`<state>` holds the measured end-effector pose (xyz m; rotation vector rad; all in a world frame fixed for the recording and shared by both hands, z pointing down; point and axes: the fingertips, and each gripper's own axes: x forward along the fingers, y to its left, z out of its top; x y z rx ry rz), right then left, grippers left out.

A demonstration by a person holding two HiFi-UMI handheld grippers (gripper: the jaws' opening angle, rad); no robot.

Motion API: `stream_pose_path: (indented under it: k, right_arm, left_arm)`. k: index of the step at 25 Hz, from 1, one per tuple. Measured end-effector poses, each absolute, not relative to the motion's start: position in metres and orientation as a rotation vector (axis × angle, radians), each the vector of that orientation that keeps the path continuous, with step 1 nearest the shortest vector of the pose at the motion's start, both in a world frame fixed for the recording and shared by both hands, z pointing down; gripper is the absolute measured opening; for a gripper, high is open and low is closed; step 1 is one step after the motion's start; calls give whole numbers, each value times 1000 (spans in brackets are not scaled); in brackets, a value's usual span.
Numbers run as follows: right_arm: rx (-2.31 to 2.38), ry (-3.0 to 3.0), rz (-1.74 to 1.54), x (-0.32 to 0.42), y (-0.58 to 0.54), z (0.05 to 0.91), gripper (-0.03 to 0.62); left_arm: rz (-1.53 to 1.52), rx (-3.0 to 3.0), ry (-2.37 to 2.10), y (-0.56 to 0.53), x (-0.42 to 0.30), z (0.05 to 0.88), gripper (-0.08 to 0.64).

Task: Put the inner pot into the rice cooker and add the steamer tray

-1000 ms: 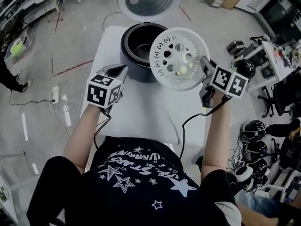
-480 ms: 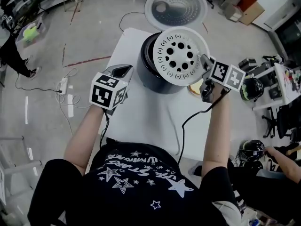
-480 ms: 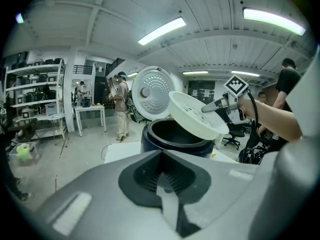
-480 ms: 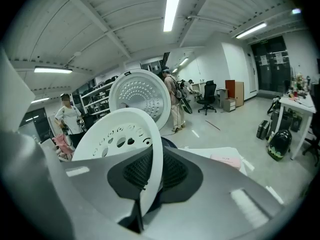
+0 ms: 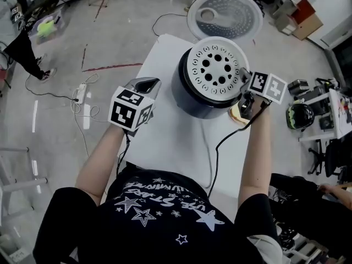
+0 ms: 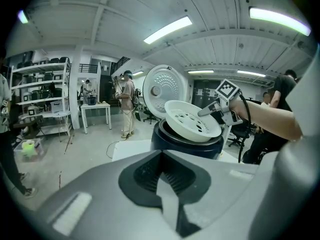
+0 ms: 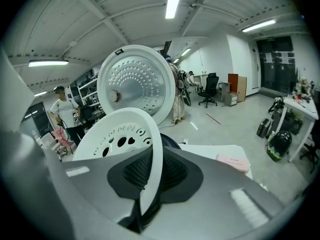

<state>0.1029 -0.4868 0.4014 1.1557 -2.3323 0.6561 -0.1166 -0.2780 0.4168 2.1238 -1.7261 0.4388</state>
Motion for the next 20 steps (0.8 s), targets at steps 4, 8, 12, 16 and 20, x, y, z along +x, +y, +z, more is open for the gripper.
stream_pose_path:
  k: [4,8,12,16,20]
  right_arm:
    - [1155,-2279,645,102,-491,417,55]
    - [1151,-2251,640,100,-492,429,57]
    - [1151,-2229,543,94,-493,430,71]
    - [1137,-2186,336,94,-489,431,125]
    - [1118,-2220,323,90,-479,429,186]
  left_arm:
    - [443,2114,-1724,-276,-119,422,2]
    - [442,2108,-1718,-278,-117,426,2]
    - [447,2106,-1709,-281,-119,428,2]
    - [448,2104,-1713,-282,-115,428,2]
    - [451,2102,-1716,-274,-112,427,2]
